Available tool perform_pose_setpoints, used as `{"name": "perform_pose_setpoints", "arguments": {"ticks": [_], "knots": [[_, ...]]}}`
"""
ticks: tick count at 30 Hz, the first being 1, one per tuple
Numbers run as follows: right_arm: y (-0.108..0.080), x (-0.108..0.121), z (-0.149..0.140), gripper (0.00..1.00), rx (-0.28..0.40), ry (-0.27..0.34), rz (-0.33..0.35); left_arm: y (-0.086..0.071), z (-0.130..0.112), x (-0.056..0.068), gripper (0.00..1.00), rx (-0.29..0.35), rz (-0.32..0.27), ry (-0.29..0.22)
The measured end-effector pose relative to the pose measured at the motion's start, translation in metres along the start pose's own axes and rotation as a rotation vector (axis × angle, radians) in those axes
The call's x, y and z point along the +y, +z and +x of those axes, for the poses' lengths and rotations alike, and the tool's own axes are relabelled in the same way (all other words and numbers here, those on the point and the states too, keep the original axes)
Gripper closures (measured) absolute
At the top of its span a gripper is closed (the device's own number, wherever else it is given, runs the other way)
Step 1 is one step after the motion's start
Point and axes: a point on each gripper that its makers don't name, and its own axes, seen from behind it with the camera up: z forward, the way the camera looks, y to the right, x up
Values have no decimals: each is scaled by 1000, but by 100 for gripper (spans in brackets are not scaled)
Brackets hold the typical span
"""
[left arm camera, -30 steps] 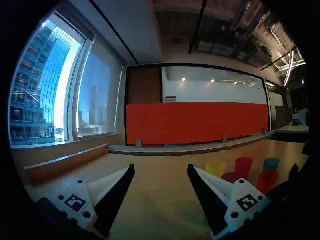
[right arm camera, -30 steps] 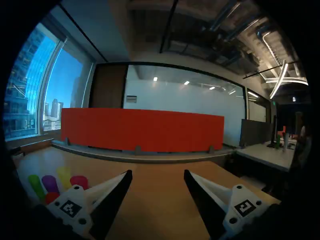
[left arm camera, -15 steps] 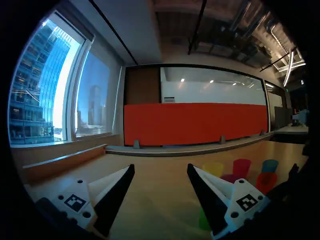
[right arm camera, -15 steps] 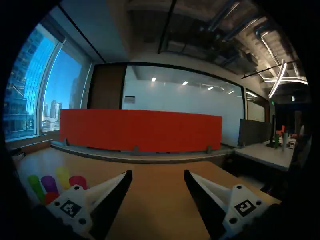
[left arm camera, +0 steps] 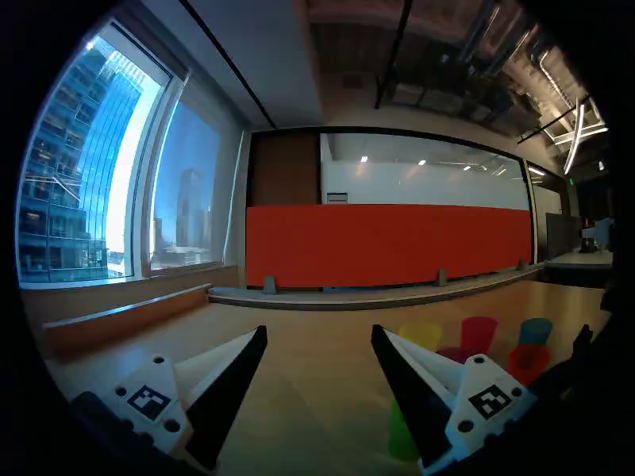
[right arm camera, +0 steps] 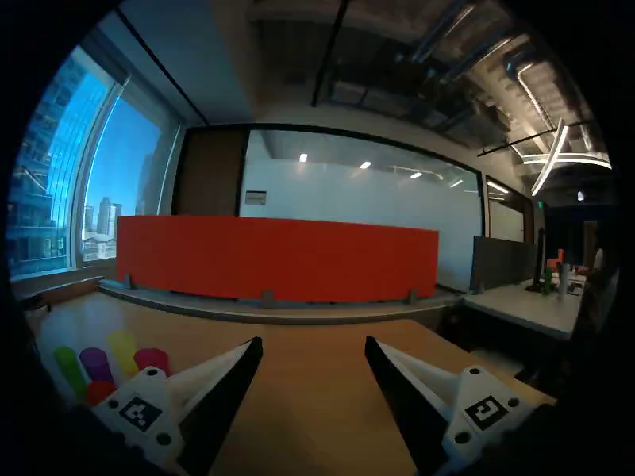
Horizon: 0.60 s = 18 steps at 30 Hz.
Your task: Pour water
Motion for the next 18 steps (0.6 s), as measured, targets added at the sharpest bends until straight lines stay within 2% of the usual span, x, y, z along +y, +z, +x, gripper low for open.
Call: {"name": "perform_pose_setpoints", "arguments": {"ticks": [6,18], "knots": [[-1,0,0,0,2,-1,-1,1,-5,7,2,-7,-9,-18],[-2,-1,3,0,7,0,3,4,-11,21,2,-20,-30,-4]]}}
